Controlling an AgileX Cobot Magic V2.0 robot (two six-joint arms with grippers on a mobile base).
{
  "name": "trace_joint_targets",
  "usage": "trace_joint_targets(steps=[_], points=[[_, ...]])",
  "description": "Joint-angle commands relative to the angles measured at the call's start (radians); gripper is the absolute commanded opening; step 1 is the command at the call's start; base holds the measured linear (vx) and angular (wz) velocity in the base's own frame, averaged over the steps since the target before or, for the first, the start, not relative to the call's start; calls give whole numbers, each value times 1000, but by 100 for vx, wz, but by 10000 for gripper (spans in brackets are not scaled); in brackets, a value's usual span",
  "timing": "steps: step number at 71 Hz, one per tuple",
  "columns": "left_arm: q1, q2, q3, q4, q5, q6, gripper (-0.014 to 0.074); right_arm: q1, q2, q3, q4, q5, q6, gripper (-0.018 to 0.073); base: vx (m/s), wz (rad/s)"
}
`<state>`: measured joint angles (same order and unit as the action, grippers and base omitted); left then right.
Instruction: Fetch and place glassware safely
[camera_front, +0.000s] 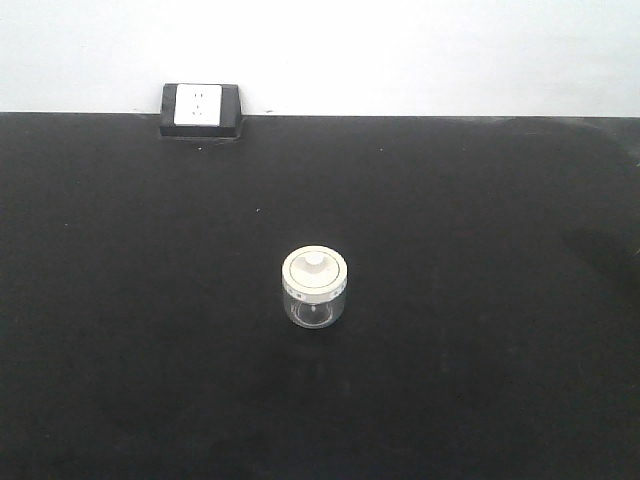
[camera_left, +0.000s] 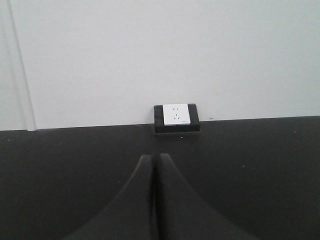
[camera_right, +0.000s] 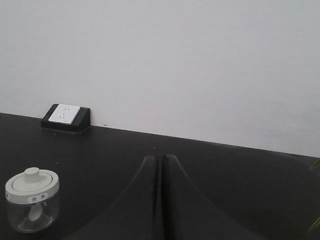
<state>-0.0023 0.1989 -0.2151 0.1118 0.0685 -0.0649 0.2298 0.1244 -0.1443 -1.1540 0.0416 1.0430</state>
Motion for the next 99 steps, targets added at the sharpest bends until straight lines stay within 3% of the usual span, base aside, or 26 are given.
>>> trace_joint_targets(steps=[1,28,37,61,70,79,99], points=[[-2,11,-26,-9,-69,-8,-7,-5,8,-27,-6,-24,-2,-3,0,0],[-2,5,-25,-8,-69,-8,-7,-5,8,-27,-6,-24,-2,-3,0,0],[-2,-31,-23,-8,-14,-8,-7,-5,8,-27,-6,-25,-2,-3,0,0],[-2,-230,187,-9,-4,-8,-7,-5,8,-27,-6,-25,-2,-3,0,0],[-2,-216,274,-12,-69,-9,-7,-5,8,-27,-6,-25,-2,-3,0,0],[-2,-216,272,-10,1,-8,-7,-5,8,-27,-6,-25,-2,-3,0,0],[-2,-214,272,-10,-2,-8,-7,-5,8,-27,-6,-25,-2,-3,0,0]])
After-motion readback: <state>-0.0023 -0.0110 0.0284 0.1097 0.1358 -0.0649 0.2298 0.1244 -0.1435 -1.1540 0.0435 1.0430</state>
